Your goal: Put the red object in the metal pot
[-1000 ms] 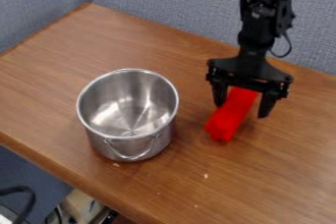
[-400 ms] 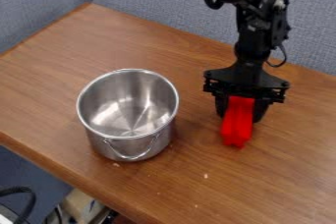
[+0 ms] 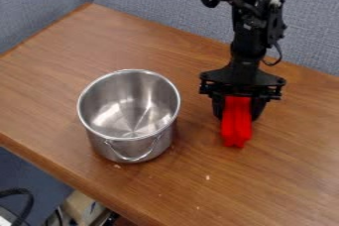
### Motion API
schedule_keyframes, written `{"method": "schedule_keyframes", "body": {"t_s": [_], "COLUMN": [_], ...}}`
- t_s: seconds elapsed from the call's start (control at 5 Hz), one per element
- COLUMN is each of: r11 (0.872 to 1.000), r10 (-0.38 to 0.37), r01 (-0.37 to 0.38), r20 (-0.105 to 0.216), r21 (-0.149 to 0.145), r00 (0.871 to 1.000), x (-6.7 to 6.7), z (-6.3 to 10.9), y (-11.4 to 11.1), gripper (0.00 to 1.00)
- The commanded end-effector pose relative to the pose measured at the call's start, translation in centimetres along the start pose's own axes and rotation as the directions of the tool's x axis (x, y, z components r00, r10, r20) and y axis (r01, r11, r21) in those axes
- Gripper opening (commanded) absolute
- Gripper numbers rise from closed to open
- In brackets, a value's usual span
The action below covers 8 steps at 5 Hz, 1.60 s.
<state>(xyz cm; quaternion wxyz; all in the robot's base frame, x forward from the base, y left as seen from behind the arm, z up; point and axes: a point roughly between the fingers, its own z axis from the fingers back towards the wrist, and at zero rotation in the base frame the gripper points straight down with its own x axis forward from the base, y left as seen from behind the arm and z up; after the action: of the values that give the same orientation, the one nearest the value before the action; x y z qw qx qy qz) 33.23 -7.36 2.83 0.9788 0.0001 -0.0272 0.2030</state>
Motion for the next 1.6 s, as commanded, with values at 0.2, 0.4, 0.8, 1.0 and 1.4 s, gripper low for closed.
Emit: {"method": "schedule_keyframes", "body": {"t_s": [0.2,0.4,0.8,1.0,1.4], "r11": [0.999,0.999,0.991,0.992,0.994], "r10": [-0.041,0.049,0.13,0.121,0.083], "r01": [0.041,-0.049,-0.13,-0.123,-0.093], "r20": [-0.002,-0.008,-0.028,-0.065,-0.135], "r21": [-0.01,-0.007,-0.015,-0.038,-0.066], "r00": [0.999,0.999,0.991,0.991,0.987], "x": [1.4,1.8,2.5,2.8,2.9], "z": [0.5,1.4,3.2,4.9,8.6], "y": [0.6,0.6,-0.4,-1.4,-2.5], "gripper": [0.0,0.0,0.0,0.0,0.0]}}
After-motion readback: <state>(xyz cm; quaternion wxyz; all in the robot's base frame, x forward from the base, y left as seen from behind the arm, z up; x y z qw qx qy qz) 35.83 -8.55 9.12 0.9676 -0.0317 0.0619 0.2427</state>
